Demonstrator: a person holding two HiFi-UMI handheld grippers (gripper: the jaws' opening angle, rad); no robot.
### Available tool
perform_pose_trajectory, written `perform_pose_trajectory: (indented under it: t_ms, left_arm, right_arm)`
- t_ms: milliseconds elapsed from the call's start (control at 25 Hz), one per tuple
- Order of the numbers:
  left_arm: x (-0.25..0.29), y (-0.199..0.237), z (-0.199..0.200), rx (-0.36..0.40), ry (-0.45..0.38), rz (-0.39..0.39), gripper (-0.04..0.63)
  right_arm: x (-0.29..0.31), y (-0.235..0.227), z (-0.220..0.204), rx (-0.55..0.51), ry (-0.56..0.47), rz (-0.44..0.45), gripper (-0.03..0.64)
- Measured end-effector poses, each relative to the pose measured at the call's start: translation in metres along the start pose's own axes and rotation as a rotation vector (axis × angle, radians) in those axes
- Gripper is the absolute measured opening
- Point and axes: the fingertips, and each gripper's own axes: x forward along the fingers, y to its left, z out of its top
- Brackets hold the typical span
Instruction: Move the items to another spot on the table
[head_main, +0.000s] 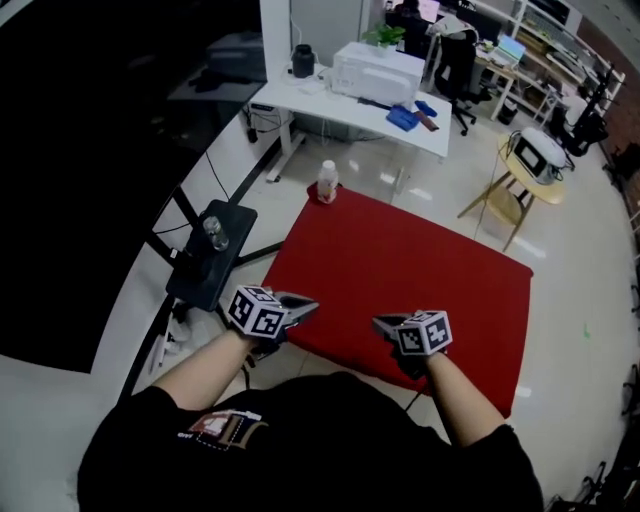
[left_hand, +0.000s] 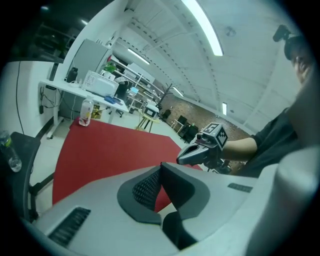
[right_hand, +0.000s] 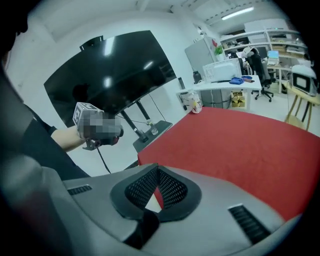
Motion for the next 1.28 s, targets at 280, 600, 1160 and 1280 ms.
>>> perform_pose_trajectory:
  t_ms: [280,600,1160,1280]
  left_arm:
    - [-0.007,0.096,0.037,-0.022,0.074,0.104,-0.009]
    - [0.06,0.162,0.093,-0.05,0.083,0.23,-0.008]
    - [0.142,0.33,0.144,-0.094,0.144,0.451,-0.008]
    - [0.153,0.367,0.147,-0.075,0.15,0.491,-0.008]
  right_arm:
    - [0.066,-0.046,0.065,0.037,0.06,-0.097,-0.005]
    - [0.082,-0.133,0.13,-0.026,0.106,-0.147,-0.006]
    - [0.166,-0.212,0.176,0.002,0.192,-0.199,-0.006]
    - [0.189,-0.222,0.181,0.028,0.197,-0.209,-0.006]
